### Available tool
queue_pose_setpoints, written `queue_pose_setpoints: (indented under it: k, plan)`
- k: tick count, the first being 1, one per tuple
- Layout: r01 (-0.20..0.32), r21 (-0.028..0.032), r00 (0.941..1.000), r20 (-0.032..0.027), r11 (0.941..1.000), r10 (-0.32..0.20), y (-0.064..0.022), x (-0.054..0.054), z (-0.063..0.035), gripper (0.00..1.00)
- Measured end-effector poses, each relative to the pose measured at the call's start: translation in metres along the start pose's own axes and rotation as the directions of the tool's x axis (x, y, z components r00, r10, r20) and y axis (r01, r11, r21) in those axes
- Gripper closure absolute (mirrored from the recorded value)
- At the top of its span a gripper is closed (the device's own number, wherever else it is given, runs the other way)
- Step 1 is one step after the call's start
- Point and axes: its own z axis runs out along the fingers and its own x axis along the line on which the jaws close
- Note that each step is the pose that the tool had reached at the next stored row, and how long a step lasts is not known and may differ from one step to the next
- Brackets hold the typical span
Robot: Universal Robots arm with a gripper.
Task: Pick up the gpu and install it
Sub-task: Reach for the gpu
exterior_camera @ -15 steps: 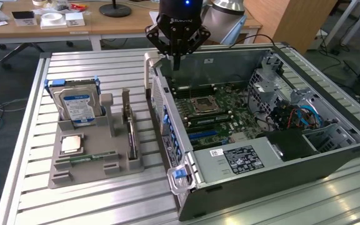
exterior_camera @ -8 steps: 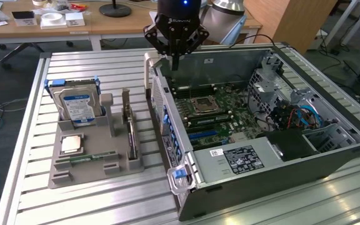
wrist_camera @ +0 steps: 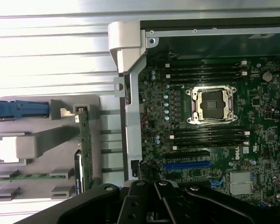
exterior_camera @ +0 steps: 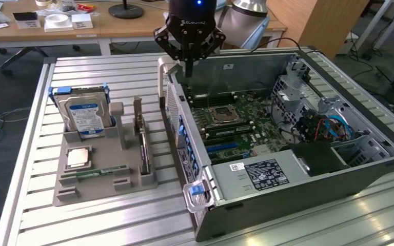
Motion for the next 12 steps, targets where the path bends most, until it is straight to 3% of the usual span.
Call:
queue_pose_setpoints:
  k: [12]
  plan:
    - [0.000,0.0000,1.0000,0.0001,1.0000,0.000,-0.0008,0.0109,-0.0003,0.89]
